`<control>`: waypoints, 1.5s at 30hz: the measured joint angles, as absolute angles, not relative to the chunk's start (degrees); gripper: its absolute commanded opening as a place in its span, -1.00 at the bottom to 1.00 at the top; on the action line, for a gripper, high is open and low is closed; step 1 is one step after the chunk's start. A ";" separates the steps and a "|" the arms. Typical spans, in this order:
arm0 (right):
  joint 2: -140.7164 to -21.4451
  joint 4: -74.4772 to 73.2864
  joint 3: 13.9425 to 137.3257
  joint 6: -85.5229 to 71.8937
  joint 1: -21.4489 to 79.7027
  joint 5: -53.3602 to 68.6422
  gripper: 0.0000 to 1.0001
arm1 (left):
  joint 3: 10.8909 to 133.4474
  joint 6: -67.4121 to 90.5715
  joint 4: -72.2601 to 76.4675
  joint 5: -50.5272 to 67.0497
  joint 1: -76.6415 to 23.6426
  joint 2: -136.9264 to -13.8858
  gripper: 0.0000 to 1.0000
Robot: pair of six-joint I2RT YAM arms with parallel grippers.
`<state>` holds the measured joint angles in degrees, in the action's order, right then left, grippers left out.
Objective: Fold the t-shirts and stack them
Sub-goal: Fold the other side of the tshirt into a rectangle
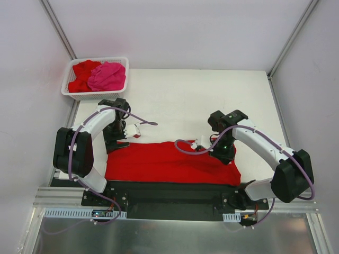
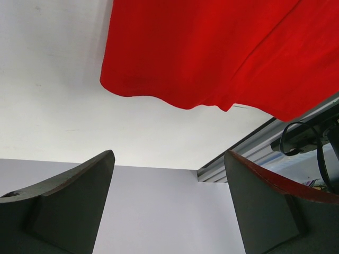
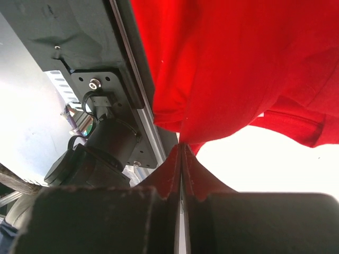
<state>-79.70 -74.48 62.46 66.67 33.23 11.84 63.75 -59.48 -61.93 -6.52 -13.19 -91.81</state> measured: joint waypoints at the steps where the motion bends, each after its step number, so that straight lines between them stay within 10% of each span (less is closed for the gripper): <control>1: -79.70 -74.48 62.46 66.70 33.32 12.16 -0.98 | 63.79 -59.48 -61.95 -6.52 -13.19 -91.81 0.71; 45: -75.55 -74.81 56.16 68.25 45.04 20.29 -0.87 | 65.60 -60.69 -61.98 -8.01 -13.50 -94.17 0.75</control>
<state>-75.55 -74.81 56.16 68.25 45.04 20.29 65.60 -60.69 -61.98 -8.01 -13.50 -94.17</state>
